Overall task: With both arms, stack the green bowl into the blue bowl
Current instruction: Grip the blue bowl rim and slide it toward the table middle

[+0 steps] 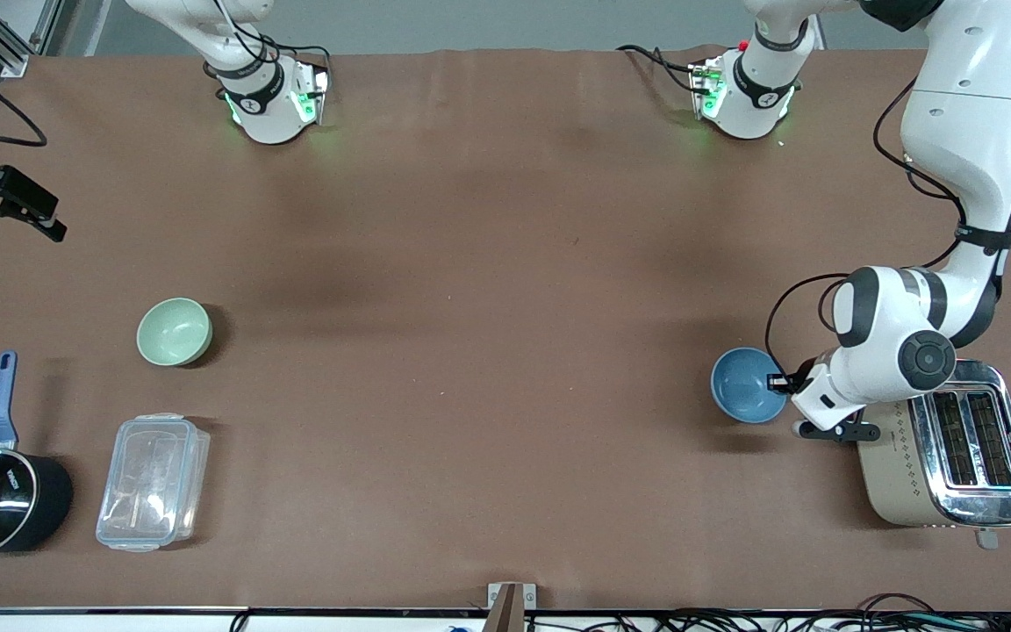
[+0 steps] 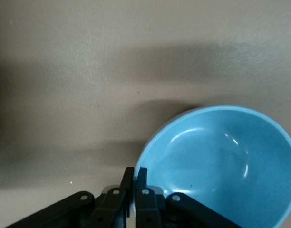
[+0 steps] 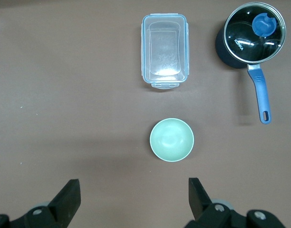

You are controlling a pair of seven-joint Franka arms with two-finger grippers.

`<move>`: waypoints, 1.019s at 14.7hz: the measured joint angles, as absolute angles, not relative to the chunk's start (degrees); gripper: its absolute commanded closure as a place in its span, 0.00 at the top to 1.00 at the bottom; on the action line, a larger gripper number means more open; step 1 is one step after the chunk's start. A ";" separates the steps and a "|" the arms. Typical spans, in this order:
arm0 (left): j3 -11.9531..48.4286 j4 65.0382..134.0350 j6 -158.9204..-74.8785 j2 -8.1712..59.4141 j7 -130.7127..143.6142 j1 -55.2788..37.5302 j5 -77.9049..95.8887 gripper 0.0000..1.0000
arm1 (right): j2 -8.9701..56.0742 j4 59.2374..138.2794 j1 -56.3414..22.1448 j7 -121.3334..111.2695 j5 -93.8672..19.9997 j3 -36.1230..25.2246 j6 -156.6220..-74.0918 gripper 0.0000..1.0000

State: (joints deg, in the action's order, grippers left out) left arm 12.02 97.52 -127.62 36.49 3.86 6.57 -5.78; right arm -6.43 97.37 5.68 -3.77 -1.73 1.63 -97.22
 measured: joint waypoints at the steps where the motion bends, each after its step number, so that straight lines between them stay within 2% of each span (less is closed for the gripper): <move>1: 12.20 97.11 -127.74 36.51 4.02 6.42 -5.78 0.00 | -6.42 97.37 5.69 -3.77 -1.79 1.63 -97.22 1.00; 4: 14.31 95.72 -127.76 36.45 6.75 5.98 -5.78 0.00 | -6.27 97.37 5.74 -3.77 -1.86 1.62 -97.22 1.00; 10: 23.52 94.95 -127.12 35.56 24.94 2.01 -5.78 0.00 | -5.24 97.37 6.14 -3.77 -1.89 1.62 -97.29 1.00; 15: 24.04 93.81 -127.14 35.69 40.27 -7.80 -5.78 0.00 | -5.08 97.36 6.34 -3.77 -2.18 1.63 -97.33 1.00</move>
State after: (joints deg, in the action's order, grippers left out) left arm 24.04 93.81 -127.14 35.69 40.27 -7.80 -5.78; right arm -5.08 97.36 6.34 -3.77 -2.18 1.63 -97.33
